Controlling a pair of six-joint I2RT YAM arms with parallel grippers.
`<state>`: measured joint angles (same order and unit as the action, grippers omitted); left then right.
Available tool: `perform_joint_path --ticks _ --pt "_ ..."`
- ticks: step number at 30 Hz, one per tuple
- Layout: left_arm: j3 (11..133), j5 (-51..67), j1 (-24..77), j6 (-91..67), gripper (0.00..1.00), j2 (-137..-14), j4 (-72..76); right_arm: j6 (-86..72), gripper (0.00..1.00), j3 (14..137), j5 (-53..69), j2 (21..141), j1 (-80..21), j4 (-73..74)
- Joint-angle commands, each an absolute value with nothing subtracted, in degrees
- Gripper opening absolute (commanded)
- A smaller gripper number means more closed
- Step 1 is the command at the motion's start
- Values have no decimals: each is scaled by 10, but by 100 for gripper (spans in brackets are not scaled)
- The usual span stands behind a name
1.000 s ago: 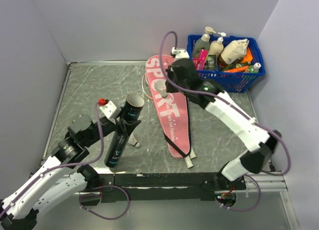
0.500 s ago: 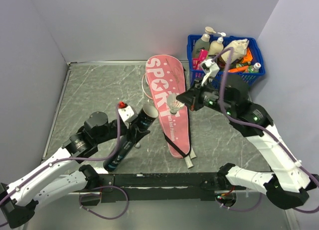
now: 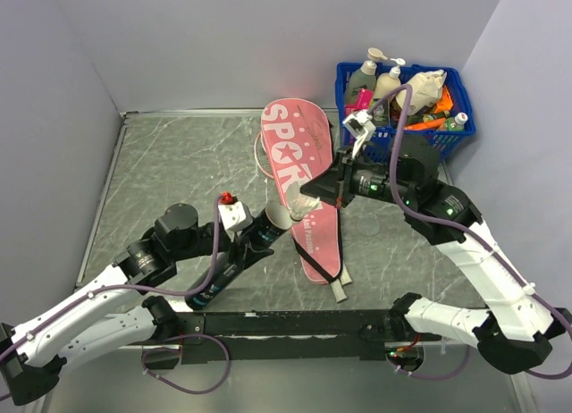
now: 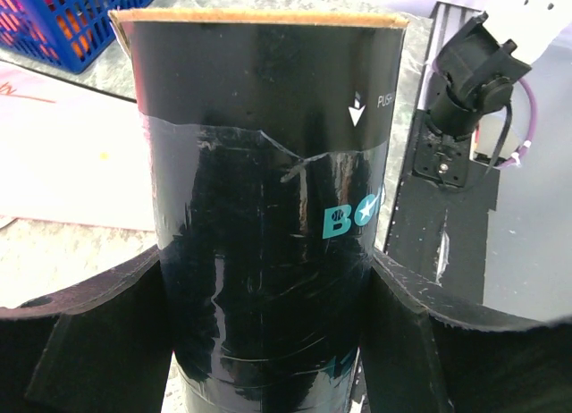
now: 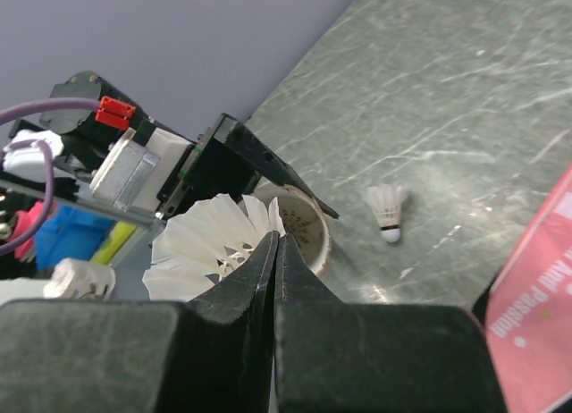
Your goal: Pack up the badminton gear
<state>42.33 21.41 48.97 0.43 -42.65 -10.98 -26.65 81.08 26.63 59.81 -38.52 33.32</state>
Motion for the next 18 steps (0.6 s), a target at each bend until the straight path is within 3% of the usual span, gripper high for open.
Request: perform_joint_path --ticks 1,18 --pt "437 243 493 9 1 -410 -76 -293 0 809 293 618 -414 273" --pt "426 267 492 -20 1 -355 -44 -330 0 726 248 621 -504 190"
